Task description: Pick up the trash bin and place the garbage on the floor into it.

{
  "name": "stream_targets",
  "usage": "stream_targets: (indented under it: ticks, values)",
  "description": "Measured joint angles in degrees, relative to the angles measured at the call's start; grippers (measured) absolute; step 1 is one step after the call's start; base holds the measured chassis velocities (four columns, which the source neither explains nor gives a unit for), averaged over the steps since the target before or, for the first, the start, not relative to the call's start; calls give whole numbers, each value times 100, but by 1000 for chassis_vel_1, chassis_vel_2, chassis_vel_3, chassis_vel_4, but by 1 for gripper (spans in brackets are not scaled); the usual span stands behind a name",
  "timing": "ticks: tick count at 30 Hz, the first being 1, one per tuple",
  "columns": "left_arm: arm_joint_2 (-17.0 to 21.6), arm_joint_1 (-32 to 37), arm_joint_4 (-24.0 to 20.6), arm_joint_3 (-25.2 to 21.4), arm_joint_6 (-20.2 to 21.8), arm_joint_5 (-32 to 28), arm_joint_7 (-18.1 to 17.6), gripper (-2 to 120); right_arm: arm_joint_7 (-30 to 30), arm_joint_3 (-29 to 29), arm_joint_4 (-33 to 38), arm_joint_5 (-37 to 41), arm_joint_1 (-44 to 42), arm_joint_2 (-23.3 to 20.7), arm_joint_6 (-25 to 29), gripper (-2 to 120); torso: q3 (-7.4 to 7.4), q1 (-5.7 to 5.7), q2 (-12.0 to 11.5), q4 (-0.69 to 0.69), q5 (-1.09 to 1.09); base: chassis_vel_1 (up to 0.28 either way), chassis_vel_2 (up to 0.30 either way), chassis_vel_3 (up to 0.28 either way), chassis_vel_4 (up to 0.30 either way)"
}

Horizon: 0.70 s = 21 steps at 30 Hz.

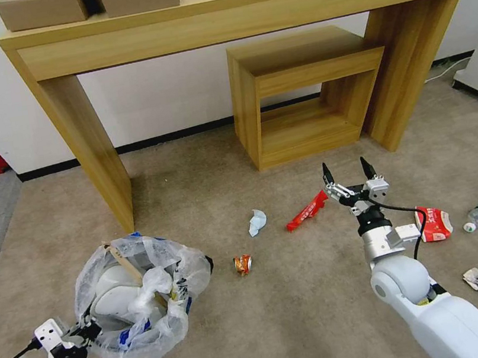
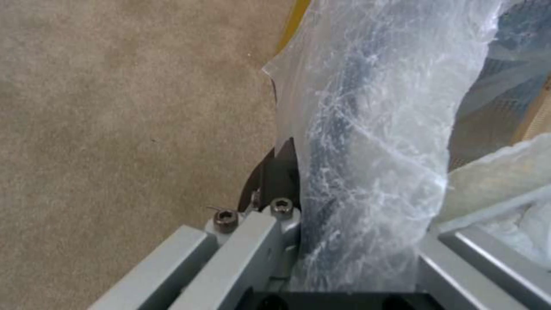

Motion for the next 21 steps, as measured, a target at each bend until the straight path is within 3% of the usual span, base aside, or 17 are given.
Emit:
stream_targets:
  ticks: [9, 21]
  values:
    - [27, 13, 12, -9, -3, -3, 2, 0, -18, -43, -21, 18, -12, 32, -61, 100, 0, -1, 0, 0, 0, -13, 14, 11, -13]
    - [30, -5, 68, -5, -23, -12, 7, 0, -14, -182, -74, 6, 65, 91, -77, 100, 1, 1, 0, 0, 0, -138, 146, 144, -135]
